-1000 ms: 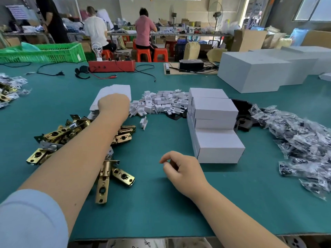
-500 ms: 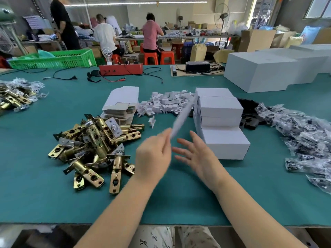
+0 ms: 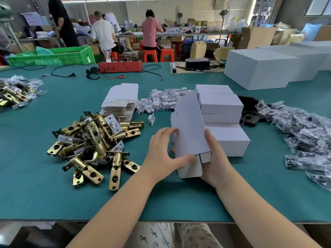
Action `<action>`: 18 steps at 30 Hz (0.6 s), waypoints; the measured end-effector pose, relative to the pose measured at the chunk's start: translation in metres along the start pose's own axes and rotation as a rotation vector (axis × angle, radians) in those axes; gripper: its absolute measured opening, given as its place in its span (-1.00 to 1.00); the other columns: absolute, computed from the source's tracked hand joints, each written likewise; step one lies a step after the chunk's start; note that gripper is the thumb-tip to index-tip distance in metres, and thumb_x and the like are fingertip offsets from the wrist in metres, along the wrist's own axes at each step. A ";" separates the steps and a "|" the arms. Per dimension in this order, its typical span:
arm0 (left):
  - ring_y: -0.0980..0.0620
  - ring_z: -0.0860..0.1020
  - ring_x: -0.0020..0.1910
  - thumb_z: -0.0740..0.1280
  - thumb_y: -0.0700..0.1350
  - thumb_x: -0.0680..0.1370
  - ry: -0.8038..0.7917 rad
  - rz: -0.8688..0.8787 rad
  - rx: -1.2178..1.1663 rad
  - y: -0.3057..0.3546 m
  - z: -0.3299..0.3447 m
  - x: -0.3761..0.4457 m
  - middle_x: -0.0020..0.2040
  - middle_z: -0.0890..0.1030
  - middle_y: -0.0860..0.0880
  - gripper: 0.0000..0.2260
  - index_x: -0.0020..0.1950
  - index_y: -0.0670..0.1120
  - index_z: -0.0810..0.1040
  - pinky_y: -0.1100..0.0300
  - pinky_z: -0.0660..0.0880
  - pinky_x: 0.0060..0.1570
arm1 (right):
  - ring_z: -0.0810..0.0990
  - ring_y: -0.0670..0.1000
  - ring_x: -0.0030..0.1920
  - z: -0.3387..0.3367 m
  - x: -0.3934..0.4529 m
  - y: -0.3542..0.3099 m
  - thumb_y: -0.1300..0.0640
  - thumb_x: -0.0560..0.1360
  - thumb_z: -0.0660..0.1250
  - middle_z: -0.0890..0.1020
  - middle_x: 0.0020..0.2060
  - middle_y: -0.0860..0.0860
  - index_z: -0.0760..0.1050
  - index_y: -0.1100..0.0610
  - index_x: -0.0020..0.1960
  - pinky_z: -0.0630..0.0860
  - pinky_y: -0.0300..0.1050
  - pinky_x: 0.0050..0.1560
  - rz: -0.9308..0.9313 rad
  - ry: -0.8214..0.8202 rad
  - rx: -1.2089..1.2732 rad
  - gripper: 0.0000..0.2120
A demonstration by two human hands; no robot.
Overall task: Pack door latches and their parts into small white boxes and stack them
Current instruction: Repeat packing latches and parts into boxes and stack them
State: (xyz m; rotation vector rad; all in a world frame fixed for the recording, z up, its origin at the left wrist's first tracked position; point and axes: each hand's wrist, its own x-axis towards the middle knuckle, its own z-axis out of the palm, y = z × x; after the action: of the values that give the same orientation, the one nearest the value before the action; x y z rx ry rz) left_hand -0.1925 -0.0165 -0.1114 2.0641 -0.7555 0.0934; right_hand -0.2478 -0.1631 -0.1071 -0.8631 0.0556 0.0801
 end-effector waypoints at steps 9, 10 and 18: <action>0.32 0.48 0.01 0.47 0.23 0.25 0.000 -0.047 -0.094 -0.007 -0.002 -0.001 0.17 0.45 0.23 -0.22 0.43 0.14 0.33 0.46 0.46 -0.07 | 0.59 0.16 0.17 0.002 0.000 -0.004 -0.26 0.37 0.30 0.61 0.17 0.15 0.47 0.10 0.29 0.48 0.12 0.22 0.035 -0.021 -0.053 -0.38; 0.30 0.49 0.04 0.45 0.22 0.26 0.004 -0.026 -0.102 -0.006 -0.002 -0.002 0.20 0.48 0.21 -0.26 0.41 0.15 0.34 0.40 0.48 -0.02 | 0.59 0.15 0.17 0.003 0.000 -0.004 -0.27 0.31 0.41 0.61 0.18 0.16 0.47 0.12 0.29 0.50 0.10 0.22 0.022 -0.038 -0.025 -0.32; 0.14 0.63 0.03 0.40 -0.11 0.38 0.201 0.145 -0.327 0.006 -0.003 -0.008 0.26 0.49 0.18 -0.49 0.19 0.33 0.32 0.27 0.55 0.05 | 0.62 0.19 0.04 0.003 -0.001 -0.007 -0.15 0.12 0.62 0.61 0.07 0.26 0.47 0.25 0.25 0.58 0.06 0.06 -0.011 -0.130 -0.005 -0.16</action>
State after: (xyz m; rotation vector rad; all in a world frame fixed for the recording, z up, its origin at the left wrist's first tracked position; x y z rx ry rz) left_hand -0.2022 -0.0125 -0.1076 1.6616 -0.7408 0.2389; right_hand -0.2479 -0.1655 -0.0996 -0.8616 -0.0713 0.1258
